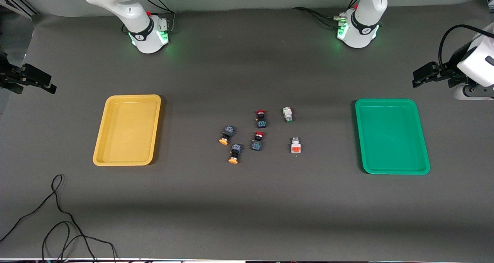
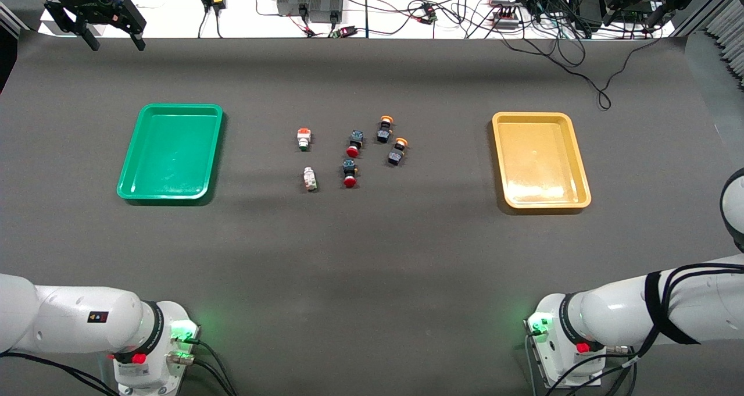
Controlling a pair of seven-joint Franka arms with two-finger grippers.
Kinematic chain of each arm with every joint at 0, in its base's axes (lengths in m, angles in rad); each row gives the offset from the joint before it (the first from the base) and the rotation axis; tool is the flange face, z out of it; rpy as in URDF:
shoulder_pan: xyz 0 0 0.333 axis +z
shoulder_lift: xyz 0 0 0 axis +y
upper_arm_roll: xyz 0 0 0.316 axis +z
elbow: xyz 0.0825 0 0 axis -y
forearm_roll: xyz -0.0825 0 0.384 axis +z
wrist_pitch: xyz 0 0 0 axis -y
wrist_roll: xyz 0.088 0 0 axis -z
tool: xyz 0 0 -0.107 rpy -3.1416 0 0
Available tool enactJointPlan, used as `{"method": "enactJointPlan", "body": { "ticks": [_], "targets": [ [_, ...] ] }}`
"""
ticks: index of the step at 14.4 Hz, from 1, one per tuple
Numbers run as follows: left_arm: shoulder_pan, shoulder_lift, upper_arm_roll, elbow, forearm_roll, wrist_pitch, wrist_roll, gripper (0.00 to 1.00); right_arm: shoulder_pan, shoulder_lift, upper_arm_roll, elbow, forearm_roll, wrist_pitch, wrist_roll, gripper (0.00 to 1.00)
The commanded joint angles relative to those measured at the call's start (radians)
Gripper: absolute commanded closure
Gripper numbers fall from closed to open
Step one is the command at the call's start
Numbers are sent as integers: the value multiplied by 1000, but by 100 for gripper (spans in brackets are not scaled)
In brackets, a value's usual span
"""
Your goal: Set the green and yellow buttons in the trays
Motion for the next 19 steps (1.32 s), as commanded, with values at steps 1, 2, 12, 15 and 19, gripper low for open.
{"method": "enactJointPlan", "body": {
  "ticks": [1, 2, 12, 15, 19],
  "targets": [
    [3, -7, 1, -8, -11, 14, 10, 0, 4, 0, -6, 20, -19, -38, -7, 0],
    [3, -7, 1, -8, -11, 14, 10, 0, 4, 0, -6, 20, -19, -39, -8, 0],
    [4, 1, 1, -7, -9, 14, 10, 0, 1, 8, -6, 27, -19, -41, -5, 0],
    [4, 1, 1, -4, -7, 14, 10, 0, -4, 8, -7, 33, -14, -41, -3, 0],
    [6, 8, 3, -4, -7, 13, 8, 0, 2, -3, -4, 35, -22, -54, -5, 0]
  ]
}}
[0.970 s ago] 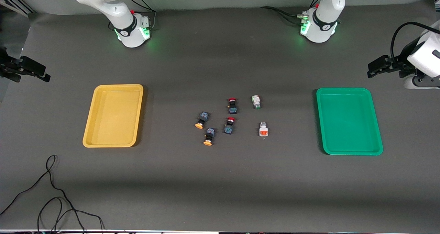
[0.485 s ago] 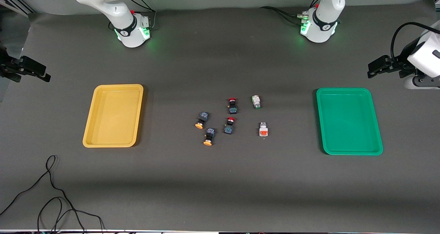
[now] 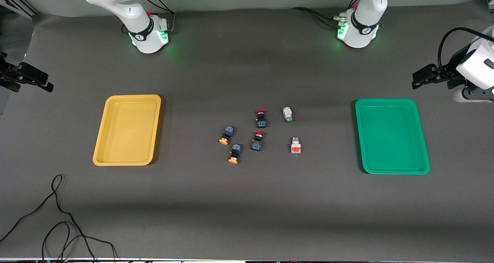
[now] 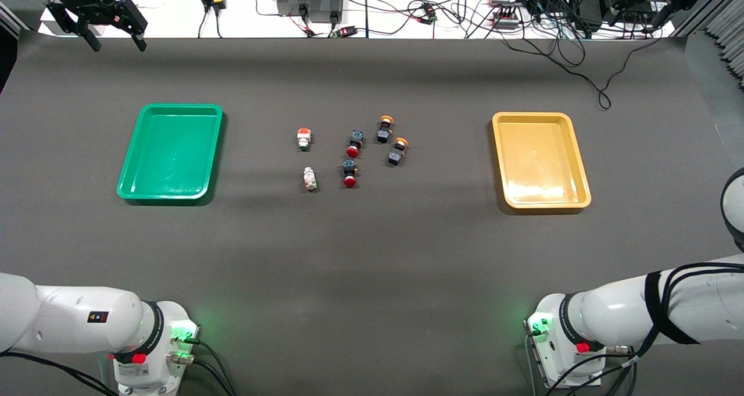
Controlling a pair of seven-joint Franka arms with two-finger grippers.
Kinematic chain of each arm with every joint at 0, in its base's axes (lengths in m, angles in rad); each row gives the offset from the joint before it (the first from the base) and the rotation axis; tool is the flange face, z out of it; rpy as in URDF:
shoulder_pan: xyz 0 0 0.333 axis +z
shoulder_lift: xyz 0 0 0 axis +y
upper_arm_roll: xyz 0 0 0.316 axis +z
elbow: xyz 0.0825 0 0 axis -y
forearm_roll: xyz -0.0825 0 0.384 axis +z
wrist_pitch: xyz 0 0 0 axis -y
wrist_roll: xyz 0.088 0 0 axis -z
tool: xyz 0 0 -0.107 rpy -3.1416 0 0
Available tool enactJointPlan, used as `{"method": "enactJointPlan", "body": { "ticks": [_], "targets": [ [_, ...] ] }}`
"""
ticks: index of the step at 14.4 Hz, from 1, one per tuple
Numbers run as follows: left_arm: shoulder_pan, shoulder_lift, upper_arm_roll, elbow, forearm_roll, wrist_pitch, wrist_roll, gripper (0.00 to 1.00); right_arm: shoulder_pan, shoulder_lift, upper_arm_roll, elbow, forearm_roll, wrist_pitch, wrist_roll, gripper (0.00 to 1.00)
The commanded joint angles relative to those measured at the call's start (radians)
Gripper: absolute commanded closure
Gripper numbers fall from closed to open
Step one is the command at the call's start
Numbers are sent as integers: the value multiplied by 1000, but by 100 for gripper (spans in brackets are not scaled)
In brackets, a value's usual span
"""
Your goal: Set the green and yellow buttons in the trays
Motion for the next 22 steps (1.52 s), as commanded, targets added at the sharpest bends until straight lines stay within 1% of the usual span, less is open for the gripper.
{"method": "enactJointPlan", "body": {
  "ticks": [1, 4, 5, 7, 10, 12, 14, 16, 18, 20, 22],
  "targets": [
    [9, 0, 2, -4, 2, 11, 8, 0, 8, -5, 1, 25, -19, -39, -3, 0],
    [20, 3, 2, 2, -13, 11, 10, 0, 8, -6, 1, 25, -19, -41, -3, 0],
    [25, 3, 1, -1, -12, 29, 10, 0, 10, -9, 2, 26, -22, -50, -7, 0],
    [26, 3, 2, -11, -6, 43, 10, 0, 8, -8, 2, 26, -46, -53, -10, 0],
    [23, 0, -1, -21, -3, 44, 10, 0, 8, -5, -1, 29, -40, -53, -8, 0],
    [20, -3, -2, -31, -3, 46, 10, 0, 13, -1, 8, 23, -39, -54, 9, 0],
    [11, -9, -8, -45, -1, 51, 4, 0, 29, 5, 10, 20, -39, -85, 7, 0],
    [5, -11, -34, -63, -3, 61, -9, 0, 42, 11, 10, 15, -22, -87, 16, 0],
    [-6, -14, -59, -94, -3, 95, -63, 0, 60, 21, 11, 6, 3, -87, 96, 0],
    [-14, -22, -102, -137, -3, 138, -139, 0, 117, 51, 10, 5, 13, -87, 189, 0],
    [-27, -22, -143, -165, -9, 150, -183, 0, 178, 87, 10, 6, 13, -77, 292, 0]
  ]
}}
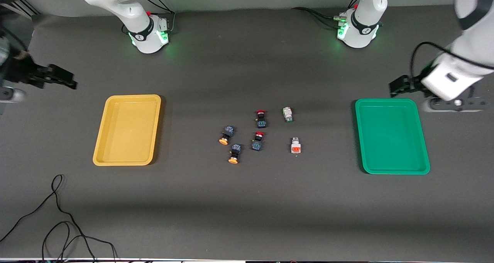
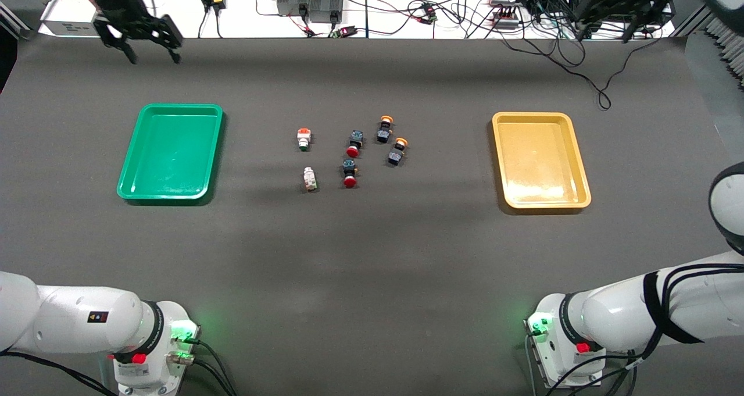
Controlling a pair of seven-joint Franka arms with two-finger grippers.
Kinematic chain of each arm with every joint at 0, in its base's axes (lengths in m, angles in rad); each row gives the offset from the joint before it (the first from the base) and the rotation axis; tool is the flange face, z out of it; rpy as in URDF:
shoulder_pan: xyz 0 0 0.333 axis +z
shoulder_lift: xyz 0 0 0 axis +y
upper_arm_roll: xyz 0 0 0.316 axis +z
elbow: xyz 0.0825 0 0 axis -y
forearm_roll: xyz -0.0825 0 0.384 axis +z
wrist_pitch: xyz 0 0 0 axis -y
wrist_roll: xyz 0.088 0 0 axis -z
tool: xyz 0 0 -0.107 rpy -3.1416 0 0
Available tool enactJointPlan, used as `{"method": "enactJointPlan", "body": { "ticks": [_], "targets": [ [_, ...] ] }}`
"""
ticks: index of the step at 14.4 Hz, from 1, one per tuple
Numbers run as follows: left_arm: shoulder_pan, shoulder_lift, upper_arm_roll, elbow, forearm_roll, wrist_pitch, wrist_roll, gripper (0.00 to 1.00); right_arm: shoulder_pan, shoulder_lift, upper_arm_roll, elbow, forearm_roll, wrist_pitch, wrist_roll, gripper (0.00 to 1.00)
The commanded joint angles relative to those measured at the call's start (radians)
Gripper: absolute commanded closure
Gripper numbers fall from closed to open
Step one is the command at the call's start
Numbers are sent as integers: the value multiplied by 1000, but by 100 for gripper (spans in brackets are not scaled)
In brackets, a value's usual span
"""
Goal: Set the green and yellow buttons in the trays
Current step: 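Reach the left gripper to the green button while the right gripper reaches the orange button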
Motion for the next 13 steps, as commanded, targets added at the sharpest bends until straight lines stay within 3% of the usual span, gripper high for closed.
{"method": "enactJointPlan", "body": {
  "ticks": [1, 7, 13],
  "targets": [
    [-42, -32, -46, -77, -7, 57, -129, 0, 97, 63, -5, 11, 14, 9, 161, 0],
    [-289, -22, -60, -241, -8, 292, -475, 0, 232, 251, -5, 4, 140, 138, 390, 0],
    [-441, 31, -62, -246, -10, 378, -684, 0, 366, 438, -5, 1, 172, 356, 590, 0]
  ]
}}
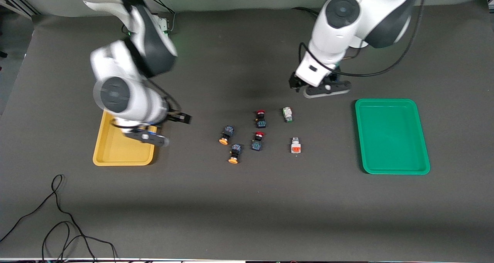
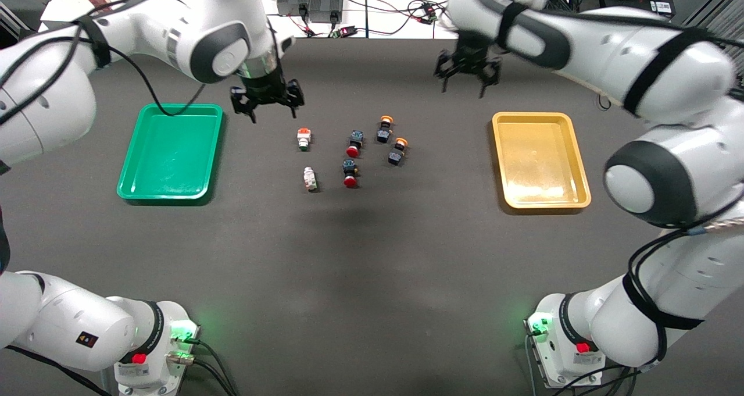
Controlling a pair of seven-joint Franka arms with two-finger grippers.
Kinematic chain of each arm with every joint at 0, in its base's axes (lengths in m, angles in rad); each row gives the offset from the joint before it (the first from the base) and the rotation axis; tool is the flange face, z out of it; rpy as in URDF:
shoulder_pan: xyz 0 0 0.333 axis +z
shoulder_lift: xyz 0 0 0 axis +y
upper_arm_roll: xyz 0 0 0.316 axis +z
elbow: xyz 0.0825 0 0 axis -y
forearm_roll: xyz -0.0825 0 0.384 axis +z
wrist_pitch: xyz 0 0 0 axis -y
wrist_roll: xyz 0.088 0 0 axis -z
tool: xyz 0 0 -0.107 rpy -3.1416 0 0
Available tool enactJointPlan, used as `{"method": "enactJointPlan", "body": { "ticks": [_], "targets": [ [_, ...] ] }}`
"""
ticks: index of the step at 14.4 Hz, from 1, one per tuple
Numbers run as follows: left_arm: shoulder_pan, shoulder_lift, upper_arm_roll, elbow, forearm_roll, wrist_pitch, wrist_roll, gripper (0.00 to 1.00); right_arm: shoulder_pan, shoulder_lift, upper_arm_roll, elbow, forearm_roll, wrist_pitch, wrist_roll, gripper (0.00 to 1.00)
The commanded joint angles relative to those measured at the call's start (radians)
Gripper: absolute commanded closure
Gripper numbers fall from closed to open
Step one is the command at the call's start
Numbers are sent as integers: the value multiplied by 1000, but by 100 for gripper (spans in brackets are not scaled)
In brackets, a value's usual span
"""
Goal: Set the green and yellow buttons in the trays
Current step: 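Reach the left gripper to the green button while the right gripper reaches the orange button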
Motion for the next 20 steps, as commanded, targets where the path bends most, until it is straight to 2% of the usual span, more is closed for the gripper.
{"method": "enactJointPlan", "body": {
  "ticks": [1, 3, 5, 9, 11, 16, 17, 18, 19, 20],
  "targets": [
    [-51, 26, 15, -14, -4, 50, -57, 0, 41, 91, -11, 16, 62, 95, 60, 0],
    [-51, 57, 15, -44, -4, 105, -58, 0, 48, 149, -11, 16, 111, 176, 62, 0],
    [-54, 100, 15, -82, -4, 177, -58, 0, 84, 209, -11, 18, 111, 261, 91, 0],
    [-71, 298, 17, -101, 1, 377, -72, 0, 127, 324, -11, 18, 111, 408, 114, 0],
    [-71, 361, 17, -112, 6, 447, -74, 0, 152, 358, -11, 18, 111, 448, 125, 0],
    [-71, 393, 17, -171, 12, 516, -74, 0, 178, 416, -13, 15, 109, 493, 132, 1],
    [-71, 407, 17, -181, 12, 540, -74, 0, 180, 423, -15, 15, 103, 497, 163, 6],
    [-74, 421, 17, -182, 12, 549, -74, 2, 180, 424, -15, 15, 97, 500, 173, 33],
    [-73, 430, 17, -182, 12, 555, -74, 8, 178, 424, -15, 13, 97, 499, 174, 79],
    [-71, 431, 17, -182, 12, 555, -75, 15, 178, 421, -15, 13, 97, 497, 174, 100]
  ]
}}
